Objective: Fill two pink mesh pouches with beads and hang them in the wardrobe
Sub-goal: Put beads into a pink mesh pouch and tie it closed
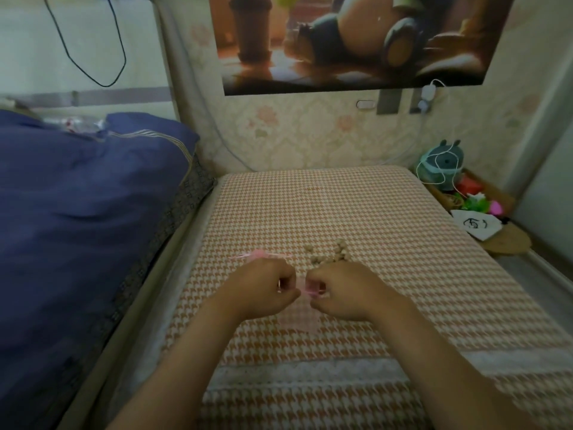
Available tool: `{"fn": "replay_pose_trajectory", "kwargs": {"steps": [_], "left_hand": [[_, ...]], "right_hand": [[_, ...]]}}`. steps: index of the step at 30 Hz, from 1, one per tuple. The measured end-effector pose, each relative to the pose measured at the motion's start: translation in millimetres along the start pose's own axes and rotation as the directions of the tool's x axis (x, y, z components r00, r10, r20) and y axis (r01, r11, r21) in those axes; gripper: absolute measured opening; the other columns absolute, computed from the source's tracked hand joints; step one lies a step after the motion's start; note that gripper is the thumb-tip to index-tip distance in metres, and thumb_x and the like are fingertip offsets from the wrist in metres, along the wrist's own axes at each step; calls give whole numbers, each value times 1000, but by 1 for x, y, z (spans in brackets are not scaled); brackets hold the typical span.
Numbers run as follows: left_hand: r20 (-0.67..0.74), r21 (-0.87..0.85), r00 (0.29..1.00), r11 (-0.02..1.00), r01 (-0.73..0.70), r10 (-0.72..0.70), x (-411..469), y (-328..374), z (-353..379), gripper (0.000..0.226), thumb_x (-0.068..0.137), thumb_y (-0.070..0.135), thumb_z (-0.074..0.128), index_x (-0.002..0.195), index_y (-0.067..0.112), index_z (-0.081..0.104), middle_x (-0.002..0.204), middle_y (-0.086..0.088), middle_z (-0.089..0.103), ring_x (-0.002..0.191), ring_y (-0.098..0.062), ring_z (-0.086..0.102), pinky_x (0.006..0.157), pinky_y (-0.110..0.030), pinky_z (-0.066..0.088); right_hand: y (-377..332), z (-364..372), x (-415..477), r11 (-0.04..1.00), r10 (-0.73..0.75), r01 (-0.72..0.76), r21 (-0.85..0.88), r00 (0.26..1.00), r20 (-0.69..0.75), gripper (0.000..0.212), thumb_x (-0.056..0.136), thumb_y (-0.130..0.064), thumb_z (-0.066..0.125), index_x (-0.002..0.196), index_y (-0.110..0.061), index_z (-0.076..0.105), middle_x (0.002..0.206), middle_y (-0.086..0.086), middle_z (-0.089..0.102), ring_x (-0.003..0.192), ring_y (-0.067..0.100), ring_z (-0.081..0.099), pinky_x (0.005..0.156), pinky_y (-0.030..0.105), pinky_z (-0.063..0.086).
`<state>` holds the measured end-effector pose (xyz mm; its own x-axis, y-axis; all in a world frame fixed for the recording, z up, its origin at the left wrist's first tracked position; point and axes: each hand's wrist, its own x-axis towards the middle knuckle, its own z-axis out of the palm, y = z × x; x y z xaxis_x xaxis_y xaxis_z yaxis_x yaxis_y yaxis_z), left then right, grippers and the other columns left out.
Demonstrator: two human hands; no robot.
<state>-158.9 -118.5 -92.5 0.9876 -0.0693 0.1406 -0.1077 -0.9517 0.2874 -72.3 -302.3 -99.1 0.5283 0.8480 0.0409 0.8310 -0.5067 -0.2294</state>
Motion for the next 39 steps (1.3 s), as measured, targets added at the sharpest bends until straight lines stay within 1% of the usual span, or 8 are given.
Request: {"fn": "replay_pose_trajectory", "kwargs": {"steps": [6,14,19,21,23,26,33,39], "left_hand": [[21,-69,997,995,69,-68,1,-27,13,22,83,46,59,68,30,59,67,10,62,64,-5,58,63,-34,53],[-101,-96,984,986,135,-145,35,-45,22,52,95,51,44,60,15,60,56,-1,57,52,-14,52,52,-36,42],[-68,-208,959,944,256,-275,54,-55,36,46,92,41,54,64,6,66,55,-12,59,50,-22,55,52,-38,46],[-59,-234,948,928,291,-312,59,-57,35,36,89,37,58,72,8,70,62,-9,65,57,-21,60,53,-34,49],[-58,-245,948,925,291,-313,60,-54,32,24,88,32,59,78,16,74,69,1,69,62,-13,62,60,-32,53],[-64,-280,948,917,284,-313,54,-43,30,15,89,25,58,88,22,73,82,8,69,68,-9,62,65,-30,55],[-53,-293,967,929,225,-251,33,-38,46,26,90,26,59,115,24,67,111,11,64,82,-1,52,75,-16,42],[-68,-354,959,905,235,-276,30,-45,43,26,90,32,61,115,30,68,115,19,63,84,9,56,71,-10,43]], "right_hand": [[0,6,19,999,-50,50,12,999,-17,9,90,-36,66,97,-32,65,102,-14,64,86,4,52,73,27,45],[16,20,56,981,-80,81,-174,997,12,17,87,-45,62,82,-33,51,100,-10,58,94,14,58,81,35,48],[41,31,55,934,9,21,358,997,-83,20,88,-34,68,107,-40,67,105,-21,59,88,2,60,78,23,53],[52,31,56,908,94,-5,420,977,-191,24,91,-27,66,108,-43,64,106,-25,59,89,0,59,76,20,52],[63,30,58,941,140,-48,336,957,-254,20,93,-25,64,102,-42,65,101,-25,60,84,-1,58,74,22,50],[74,35,56,978,153,-129,162,977,-145,16,91,-23,64,94,-37,71,93,-24,59,81,-4,55,74,26,48],[64,55,56,990,127,-125,-63,992,24,11,88,-39,60,82,-38,69,79,-16,59,79,8,61,63,27,43],[59,54,60,982,187,-187,-20,982,-23,18,90,-37,64,105,-34,73,104,-13,71,92,9,66,71,25,48]]}}
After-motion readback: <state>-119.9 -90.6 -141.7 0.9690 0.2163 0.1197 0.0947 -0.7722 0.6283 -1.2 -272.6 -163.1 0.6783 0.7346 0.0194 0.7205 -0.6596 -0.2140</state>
